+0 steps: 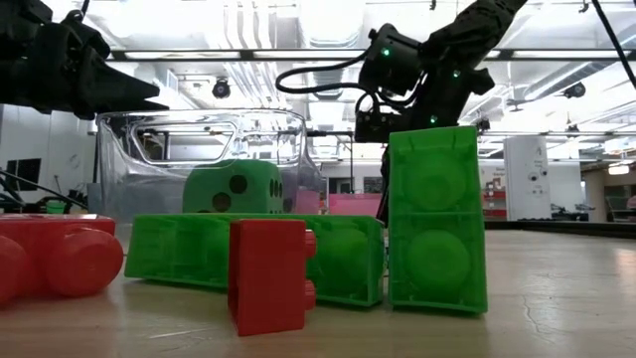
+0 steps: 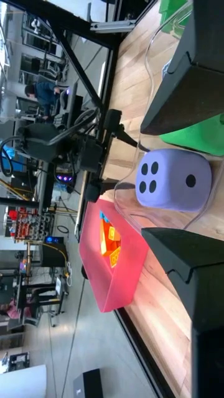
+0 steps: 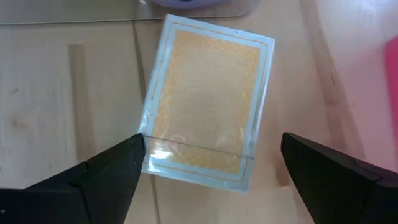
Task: Pick & Place Toys
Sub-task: Put the yellow deck of cards into the black bin
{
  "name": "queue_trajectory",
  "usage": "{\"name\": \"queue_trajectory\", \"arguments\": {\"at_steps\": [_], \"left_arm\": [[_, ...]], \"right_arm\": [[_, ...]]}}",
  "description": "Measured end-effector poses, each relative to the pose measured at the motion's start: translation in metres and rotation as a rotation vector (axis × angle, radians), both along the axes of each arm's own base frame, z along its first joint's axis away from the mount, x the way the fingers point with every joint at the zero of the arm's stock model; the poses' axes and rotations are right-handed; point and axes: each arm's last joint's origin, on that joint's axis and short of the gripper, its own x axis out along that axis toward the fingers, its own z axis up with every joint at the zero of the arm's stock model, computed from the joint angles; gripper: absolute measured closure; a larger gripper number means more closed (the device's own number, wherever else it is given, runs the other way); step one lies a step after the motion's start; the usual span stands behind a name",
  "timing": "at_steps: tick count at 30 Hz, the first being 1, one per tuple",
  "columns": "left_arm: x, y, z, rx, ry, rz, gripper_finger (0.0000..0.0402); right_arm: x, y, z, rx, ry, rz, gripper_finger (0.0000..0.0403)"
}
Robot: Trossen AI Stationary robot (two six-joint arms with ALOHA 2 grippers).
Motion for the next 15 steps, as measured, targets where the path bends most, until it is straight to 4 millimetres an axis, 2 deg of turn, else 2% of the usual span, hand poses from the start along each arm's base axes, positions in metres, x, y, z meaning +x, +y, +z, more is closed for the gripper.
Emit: {"name": "queue_trajectory", "arguments": {"at_steps": [9,15], "left_arm": [[0.0,0.0,0.0,-0.003,-0.001,0.001,0.0144],[0.0,0.0,0.0,-0.01,-0.002,0.001,0.0144]], "right_arm": [[0.0,0.001,-0.003,0.069,0.01,0.005,0.0027],[-0.003,0.002,-0.014,0.122,0.096,-0.024,0.0027]]}}
